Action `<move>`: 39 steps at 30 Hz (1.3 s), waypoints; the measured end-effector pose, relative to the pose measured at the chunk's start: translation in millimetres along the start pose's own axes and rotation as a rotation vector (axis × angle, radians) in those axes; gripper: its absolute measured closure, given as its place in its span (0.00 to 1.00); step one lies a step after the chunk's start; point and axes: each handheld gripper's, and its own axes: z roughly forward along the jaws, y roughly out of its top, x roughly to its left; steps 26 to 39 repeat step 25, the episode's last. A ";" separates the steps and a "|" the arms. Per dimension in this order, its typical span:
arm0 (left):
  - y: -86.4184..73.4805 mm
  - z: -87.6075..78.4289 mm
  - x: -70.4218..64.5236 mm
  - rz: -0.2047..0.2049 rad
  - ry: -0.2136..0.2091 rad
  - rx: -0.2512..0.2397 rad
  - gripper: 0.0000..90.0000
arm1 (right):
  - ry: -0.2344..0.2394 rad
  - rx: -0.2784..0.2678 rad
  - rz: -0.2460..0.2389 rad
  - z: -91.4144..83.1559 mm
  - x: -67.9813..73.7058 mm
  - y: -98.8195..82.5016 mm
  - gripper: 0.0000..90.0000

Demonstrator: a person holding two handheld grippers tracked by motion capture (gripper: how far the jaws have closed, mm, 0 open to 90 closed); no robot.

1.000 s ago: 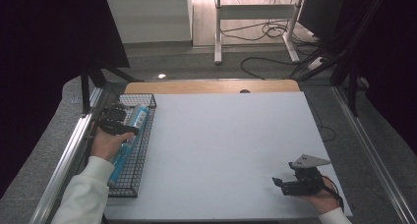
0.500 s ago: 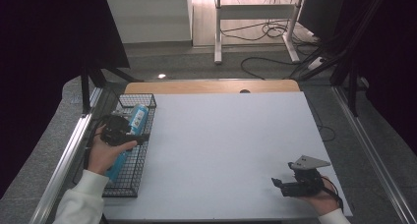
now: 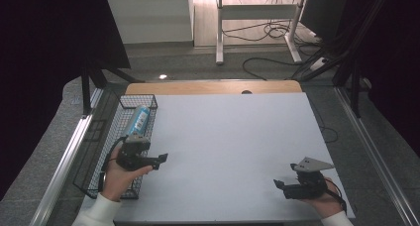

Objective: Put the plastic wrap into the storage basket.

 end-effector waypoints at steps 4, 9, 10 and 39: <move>-12.0 2.6 -19.9 0.033 -0.034 -0.004 0.24 | -0.002 0.004 0.001 -0.2 -0.2 -0.7 0.18; -23.0 6.9 -33.2 0.045 -0.058 0.009 0.24 | 0.000 0.003 0.000 -0.5 1.0 -0.4 0.18; -25.2 7.6 -35.4 0.048 -0.058 0.010 0.24 | 0.000 0.004 0.000 -0.4 1.2 -0.3 0.18; -32.7 12.5 -43.1 0.069 -0.041 0.005 0.24 | -0.012 -0.015 -0.005 -1.5 2.8 -3.2 0.18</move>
